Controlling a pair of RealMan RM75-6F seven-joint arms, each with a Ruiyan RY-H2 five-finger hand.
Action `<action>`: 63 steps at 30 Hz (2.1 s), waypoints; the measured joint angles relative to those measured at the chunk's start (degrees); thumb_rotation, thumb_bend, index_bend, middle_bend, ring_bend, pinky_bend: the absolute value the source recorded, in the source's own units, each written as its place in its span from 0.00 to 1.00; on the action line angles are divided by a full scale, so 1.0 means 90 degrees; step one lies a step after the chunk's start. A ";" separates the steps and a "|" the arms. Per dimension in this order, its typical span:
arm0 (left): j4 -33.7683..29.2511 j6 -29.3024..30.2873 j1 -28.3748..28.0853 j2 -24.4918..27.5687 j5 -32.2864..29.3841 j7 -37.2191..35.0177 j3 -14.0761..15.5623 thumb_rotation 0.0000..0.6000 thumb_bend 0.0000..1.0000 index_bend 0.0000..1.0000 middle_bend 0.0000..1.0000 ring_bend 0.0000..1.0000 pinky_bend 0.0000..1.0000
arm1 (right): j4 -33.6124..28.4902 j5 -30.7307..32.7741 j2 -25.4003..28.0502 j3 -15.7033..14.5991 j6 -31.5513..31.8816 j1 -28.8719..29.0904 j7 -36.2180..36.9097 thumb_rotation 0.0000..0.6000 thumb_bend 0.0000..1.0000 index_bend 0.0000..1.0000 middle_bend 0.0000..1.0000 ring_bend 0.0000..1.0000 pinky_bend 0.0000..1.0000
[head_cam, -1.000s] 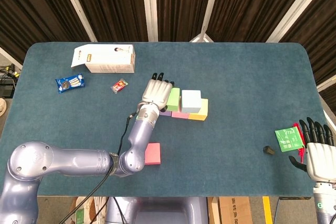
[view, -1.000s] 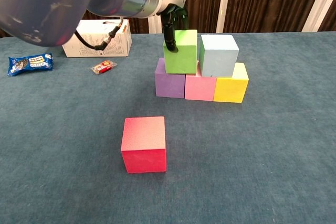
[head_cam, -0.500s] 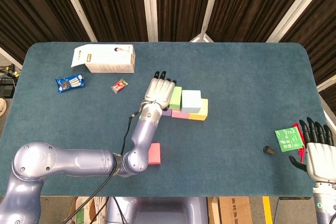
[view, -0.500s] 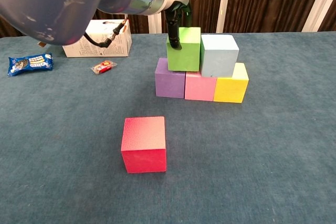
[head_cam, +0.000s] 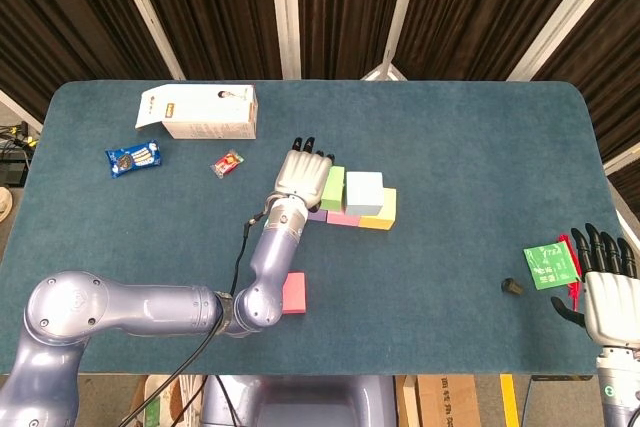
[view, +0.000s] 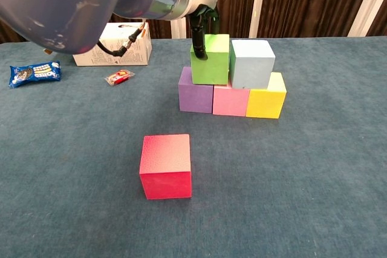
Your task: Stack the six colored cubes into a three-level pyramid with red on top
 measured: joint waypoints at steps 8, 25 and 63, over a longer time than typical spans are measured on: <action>-0.0042 0.0030 0.0011 0.0000 0.0008 0.0033 -0.0063 1.00 0.39 0.26 0.23 0.00 0.00 | 0.0008 0.0010 -0.0006 0.0007 -0.0003 0.0005 0.0002 1.00 0.17 0.00 0.00 0.00 0.00; -0.0063 0.0132 -0.0007 -0.0079 -0.0028 0.0171 -0.0107 1.00 0.39 0.26 0.23 0.00 0.00 | -0.0028 0.0034 0.0032 0.0013 -0.0002 -0.0008 0.0038 1.00 0.17 0.00 0.00 0.00 0.00; 0.0003 0.0257 0.0024 -0.0208 -0.0016 0.0427 -0.0197 1.00 0.37 0.23 0.19 0.00 0.00 | -0.0061 0.0119 0.0047 0.0025 -0.0049 0.0002 0.0029 1.00 0.17 0.00 0.00 0.00 0.00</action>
